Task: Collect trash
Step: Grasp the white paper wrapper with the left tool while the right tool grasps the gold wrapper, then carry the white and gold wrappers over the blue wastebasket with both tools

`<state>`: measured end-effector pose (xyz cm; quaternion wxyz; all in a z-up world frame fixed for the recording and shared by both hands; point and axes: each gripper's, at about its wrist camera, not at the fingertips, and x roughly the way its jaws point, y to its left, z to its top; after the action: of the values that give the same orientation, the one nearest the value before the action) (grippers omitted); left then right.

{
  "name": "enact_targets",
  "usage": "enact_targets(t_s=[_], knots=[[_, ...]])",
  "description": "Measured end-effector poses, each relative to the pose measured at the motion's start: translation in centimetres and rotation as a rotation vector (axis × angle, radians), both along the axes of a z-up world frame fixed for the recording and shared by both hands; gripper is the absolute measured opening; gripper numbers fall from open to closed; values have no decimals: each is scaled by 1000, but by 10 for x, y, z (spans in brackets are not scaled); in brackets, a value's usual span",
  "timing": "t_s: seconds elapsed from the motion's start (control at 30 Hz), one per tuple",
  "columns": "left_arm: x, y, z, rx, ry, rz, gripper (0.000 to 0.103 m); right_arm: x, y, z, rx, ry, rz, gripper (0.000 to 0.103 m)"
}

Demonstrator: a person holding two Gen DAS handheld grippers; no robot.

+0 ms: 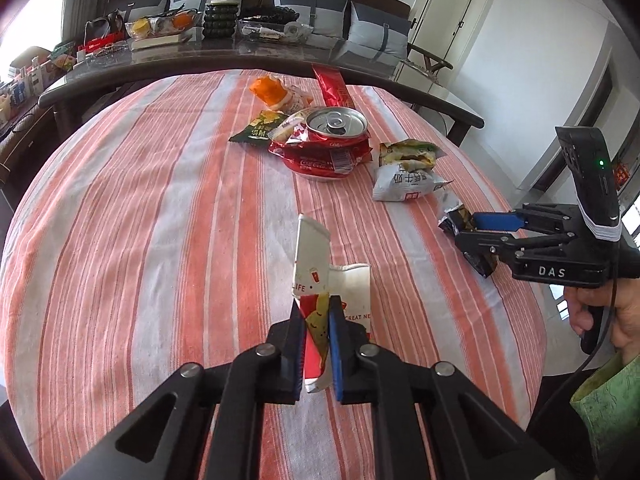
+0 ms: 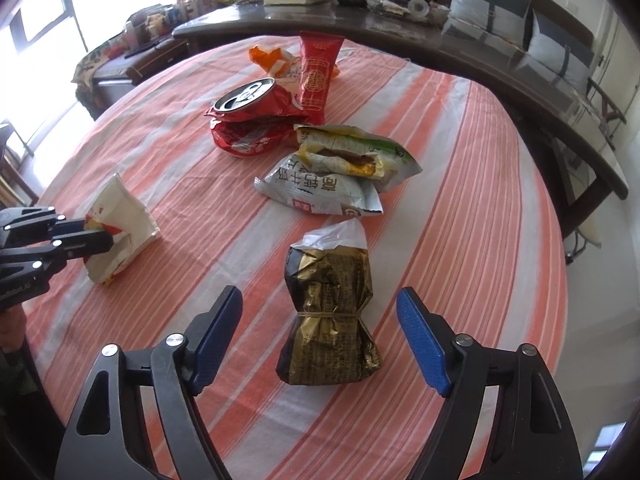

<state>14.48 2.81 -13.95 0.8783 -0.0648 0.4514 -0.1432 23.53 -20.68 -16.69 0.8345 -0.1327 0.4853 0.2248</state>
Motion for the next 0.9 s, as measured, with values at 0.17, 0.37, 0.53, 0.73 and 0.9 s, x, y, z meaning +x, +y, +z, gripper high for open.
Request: enact_targets(t_s=[0.17,0.37,0.53,0.73,0.9], knots=[[-9,-9,15,21,-42,-21,10,-6,-10,5,36,20,-35,28],[-14,-29,29,11,-60,-58,10,-27,-29,19,128,14,-69,28],[-16,-55,37,18,-73,-108,10,-40,-48,24,187,20,-107,28],[-15,-86,37,21,-67,-151,10,-51,-65,25,216,16,-137,28],[-13,-109,36,17,-64,-192,10,-56,-76,27,251,17,-161,28]])
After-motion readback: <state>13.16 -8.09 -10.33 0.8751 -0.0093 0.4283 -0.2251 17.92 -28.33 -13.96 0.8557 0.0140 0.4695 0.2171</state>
